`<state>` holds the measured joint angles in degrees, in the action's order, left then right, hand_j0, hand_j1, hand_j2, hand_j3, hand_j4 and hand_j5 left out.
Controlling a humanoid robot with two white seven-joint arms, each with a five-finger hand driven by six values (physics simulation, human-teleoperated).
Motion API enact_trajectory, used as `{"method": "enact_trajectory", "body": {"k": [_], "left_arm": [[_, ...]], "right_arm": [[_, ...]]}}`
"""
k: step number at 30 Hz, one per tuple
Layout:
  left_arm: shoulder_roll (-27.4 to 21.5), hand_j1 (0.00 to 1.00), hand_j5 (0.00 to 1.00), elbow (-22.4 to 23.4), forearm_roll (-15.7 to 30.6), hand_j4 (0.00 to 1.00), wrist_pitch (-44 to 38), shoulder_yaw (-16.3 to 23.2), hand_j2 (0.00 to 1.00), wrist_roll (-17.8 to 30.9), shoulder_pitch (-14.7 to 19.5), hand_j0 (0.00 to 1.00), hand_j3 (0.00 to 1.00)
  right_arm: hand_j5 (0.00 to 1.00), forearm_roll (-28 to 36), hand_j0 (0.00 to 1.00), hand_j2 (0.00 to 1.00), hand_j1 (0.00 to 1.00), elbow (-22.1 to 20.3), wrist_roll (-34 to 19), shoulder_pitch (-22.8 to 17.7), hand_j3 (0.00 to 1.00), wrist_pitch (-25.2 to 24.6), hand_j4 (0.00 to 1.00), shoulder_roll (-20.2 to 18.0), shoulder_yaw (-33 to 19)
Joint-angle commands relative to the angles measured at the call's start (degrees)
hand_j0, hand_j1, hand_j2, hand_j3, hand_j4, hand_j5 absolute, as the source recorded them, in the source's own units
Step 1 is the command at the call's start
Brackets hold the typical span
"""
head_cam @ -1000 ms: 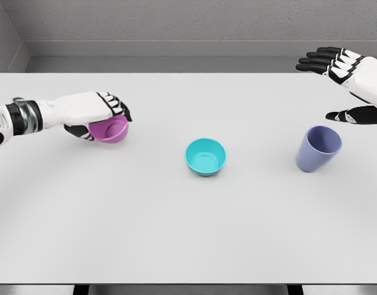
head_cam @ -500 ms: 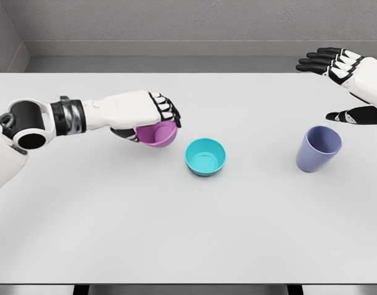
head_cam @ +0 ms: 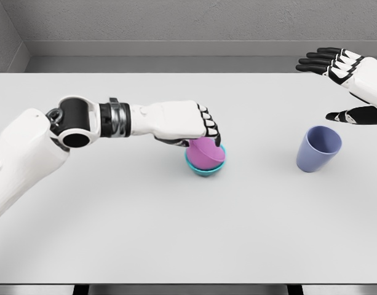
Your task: Stacking bowl and cup with both arms
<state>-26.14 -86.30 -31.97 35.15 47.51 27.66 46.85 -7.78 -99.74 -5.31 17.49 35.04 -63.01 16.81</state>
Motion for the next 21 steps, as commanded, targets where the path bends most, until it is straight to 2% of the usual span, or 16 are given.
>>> {"method": "enact_trajectory", "body": {"k": [1, 2, 3, 4, 7, 9, 12, 14, 15, 17, 18, 19, 20, 21], "left_arm": [[0.47, 0.57, 0.57, 0.17, 0.33, 0.57, -0.15, 0.83, 0.57, -0.06, 0.00, 0.57, 0.57], [0.47, 0.61, 0.61, 0.34, 0.24, 0.61, -0.15, 0.83, 0.61, 0.03, 0.00, 0.61, 0.61], [0.47, 0.78, 0.78, 0.34, 0.41, 0.78, -0.15, 0.66, 0.78, 0.03, 0.00, 0.78, 0.78], [0.39, 1.00, 1.00, 0.34, 0.68, 1.00, -0.15, 0.66, 1.00, -0.06, 0.00, 1.00, 1.00], [-0.32, 1.00, 1.00, 0.17, 1.29, 1.00, -0.15, -0.22, 1.00, -0.33, 0.17, 1.00, 1.00], [-1.72, 1.00, 1.00, -0.18, 3.31, 1.00, -0.15, -0.22, 1.00, -0.33, 1.05, 1.00, 1.00], [-9.01, 1.00, 1.00, -0.88, 8.41, 1.00, -0.15, -0.57, 1.00, -0.33, 1.14, 1.00, 1.00], [-14.46, 1.00, 1.00, -0.80, 11.31, 1.00, -0.15, -2.77, 1.00, -0.33, 0.35, 1.00, 1.00], [-17.89, 1.00, 1.00, -0.62, 14.30, 1.00, -0.15, -3.39, 1.00, -0.33, 0.09, 1.00, 1.00], [-20.79, 1.00, 1.00, 0.17, 15.18, 1.00, -0.15, -4.62, 1.00, -0.33, -1.23, 1.00, 1.00], [-21.85, 1.00, 1.00, 1.31, 15.27, 1.00, -0.15, -5.67, 1.00, -0.33, -2.37, 1.00, 1.00], [-22.38, 1.00, 1.00, 4.65, 15.88, 1.00, -0.15, -7.87, 1.00, -0.41, -2.81, 1.00, 1.00], [-22.90, 1.00, 1.00, 7.11, 17.03, 1.00, -0.15, -8.04, 1.00, -0.41, -2.81, 1.00, 1.00], [-23.26, 1.00, 1.00, 7.46, 17.03, 1.00, -0.15, -8.04, 1.00, -0.33, -3.34, 1.00, 1.00]], "right_arm": [[1.00, 0.39, 1.00, 1.00, 1.00, -0.02, 0.04, 0.00, 1.00, -0.04, 1.00, -0.09, -0.02], [1.00, 0.39, 1.00, 1.00, 1.00, -0.02, 0.04, 0.00, 1.00, -0.04, 1.00, -0.09, -0.02], [1.00, 0.39, 1.00, 1.00, 1.00, -0.02, -0.05, 0.00, 1.00, -0.04, 1.00, -0.09, -0.02], [1.00, 0.39, 1.00, 1.00, 1.00, -0.02, 0.04, 0.00, 1.00, -0.04, 1.00, -0.09, -0.02], [1.00, 0.39, 1.00, 1.00, 1.00, -0.02, 0.04, 0.00, 1.00, -0.04, 1.00, -0.09, -0.02], [1.00, 0.39, 1.00, 1.00, 1.00, -0.02, 0.04, -0.09, 1.00, -0.04, 1.00, -0.27, -0.02], [1.00, 0.39, 1.00, 1.00, 1.00, 0.07, 0.04, -0.26, 1.00, -0.04, 1.00, -0.44, -0.11], [1.00, 0.39, 1.00, 1.00, 1.00, 0.16, 0.04, -0.53, 1.00, -0.04, 1.00, -0.71, -0.11], [1.00, 0.39, 1.00, 1.00, 1.00, 0.16, 0.04, -0.53, 1.00, -0.04, 1.00, -0.79, -0.11], [1.00, 0.39, 1.00, 1.00, 1.00, 0.25, 0.04, -0.97, 1.00, -0.04, 1.00, -0.97, -0.11], [1.00, 0.39, 1.00, 1.00, 1.00, 0.25, 0.04, -1.05, 1.00, -0.04, 1.00, -0.97, -0.11], [1.00, 0.39, 1.00, 1.00, 1.00, 0.25, 0.04, -1.14, 1.00, -0.04, 1.00, -0.97, -0.11], [1.00, 0.57, 1.00, 1.00, 1.00, 0.07, 0.12, -1.14, 1.00, -0.04, 1.00, -0.97, -0.20], [1.00, 0.66, 1.00, 1.00, 1.00, -0.54, 0.12, -1.14, 1.00, -0.04, 1.00, -1.06, -0.64]]}}
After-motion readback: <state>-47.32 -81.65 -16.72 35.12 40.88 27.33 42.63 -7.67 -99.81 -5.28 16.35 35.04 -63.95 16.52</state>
